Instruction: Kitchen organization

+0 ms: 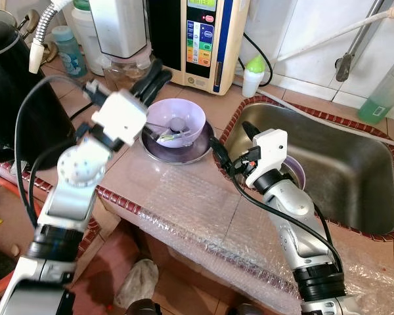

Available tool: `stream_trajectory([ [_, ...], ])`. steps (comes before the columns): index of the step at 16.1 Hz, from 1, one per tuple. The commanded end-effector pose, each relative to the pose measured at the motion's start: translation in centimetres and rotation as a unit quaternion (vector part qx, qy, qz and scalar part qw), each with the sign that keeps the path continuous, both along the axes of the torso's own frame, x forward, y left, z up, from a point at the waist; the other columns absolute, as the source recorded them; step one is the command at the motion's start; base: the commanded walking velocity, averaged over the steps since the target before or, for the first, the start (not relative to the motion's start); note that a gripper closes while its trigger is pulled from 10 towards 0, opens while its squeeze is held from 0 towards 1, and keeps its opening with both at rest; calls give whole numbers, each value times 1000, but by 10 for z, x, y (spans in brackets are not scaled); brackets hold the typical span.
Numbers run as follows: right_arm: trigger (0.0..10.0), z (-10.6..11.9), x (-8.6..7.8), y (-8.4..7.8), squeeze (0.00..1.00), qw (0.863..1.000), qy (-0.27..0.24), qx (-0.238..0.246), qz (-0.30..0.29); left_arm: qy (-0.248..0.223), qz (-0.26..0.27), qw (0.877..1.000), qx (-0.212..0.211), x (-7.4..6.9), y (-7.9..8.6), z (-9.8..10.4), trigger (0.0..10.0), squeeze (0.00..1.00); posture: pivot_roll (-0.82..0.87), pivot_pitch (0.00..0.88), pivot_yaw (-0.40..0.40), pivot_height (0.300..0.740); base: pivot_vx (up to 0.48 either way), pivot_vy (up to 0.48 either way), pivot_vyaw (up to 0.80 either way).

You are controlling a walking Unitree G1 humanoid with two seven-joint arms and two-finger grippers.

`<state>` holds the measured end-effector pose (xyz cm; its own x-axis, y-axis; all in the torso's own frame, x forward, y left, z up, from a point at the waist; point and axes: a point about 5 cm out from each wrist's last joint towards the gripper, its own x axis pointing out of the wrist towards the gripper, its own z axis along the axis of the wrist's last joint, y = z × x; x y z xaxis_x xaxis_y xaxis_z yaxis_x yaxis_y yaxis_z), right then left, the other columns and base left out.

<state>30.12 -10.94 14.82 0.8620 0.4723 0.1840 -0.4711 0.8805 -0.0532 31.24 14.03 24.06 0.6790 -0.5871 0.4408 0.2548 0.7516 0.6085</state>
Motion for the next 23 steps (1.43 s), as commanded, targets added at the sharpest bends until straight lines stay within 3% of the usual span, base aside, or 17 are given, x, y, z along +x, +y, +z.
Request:
stream_trajectory([
  [1,10000,1,2,-2,0,1000,-5,2,-6,8,-3,1000,6,4,1,4,0,0,13,3,16,740,0,0,0],
  [2,10000,1,2,-3,0,1000,-5,2,-7,18,-1,1000,15,5,3,0,0,0,10,3,18,740,0,0,0],
  [3,10000,1,1,-5,0,1000,-4,1,-11,22,17,1000,12,5,9,-3,1490,0,3,6,20,740,0,0,0],
  [4,10000,-1,0,-6,0,1000,-2,-1,-13,30,29,999,-11,4,14,-6,10000,1000,0,7,20,740,0,0,0],
  [7,10000,-3,-2,-9,0,1000,1,-4,-16,55,34,998,-18,-12,20,-28,10000,1000,-2,13,19,740,0,0,0],
  [9,10000,-5,-1,-9,0,1000,3,-6,-16,87,21,996,-8,-30,17,-54,10000,1000,7,17,12,740,0,0,0],
  [11,10000,-6,-1,-7,0,1000,6,-7,-9,107,20,994,-10,-37,12,-69,10000,1000,13,22,4,740,0,0,0],
  [15,10000,-6,-2,-6,0,1000,7,-9,-5,132,31,991,-15,-37,7,-88,10000,1000,8,25,0,740,0,0,0],
  [17,10000,-6,-3,-8,0,1000,7,-11,-6,146,53,988,-22,-32,13,-97,10000,1000,-6,24,-1,740,0,0,0],
  [23,10000,-6,-5,-12,0,1000,10,-17,-3,171,64,981,-67,-25,9,-105,10000,1000,-28,26,-13,740,0,0,0],
])
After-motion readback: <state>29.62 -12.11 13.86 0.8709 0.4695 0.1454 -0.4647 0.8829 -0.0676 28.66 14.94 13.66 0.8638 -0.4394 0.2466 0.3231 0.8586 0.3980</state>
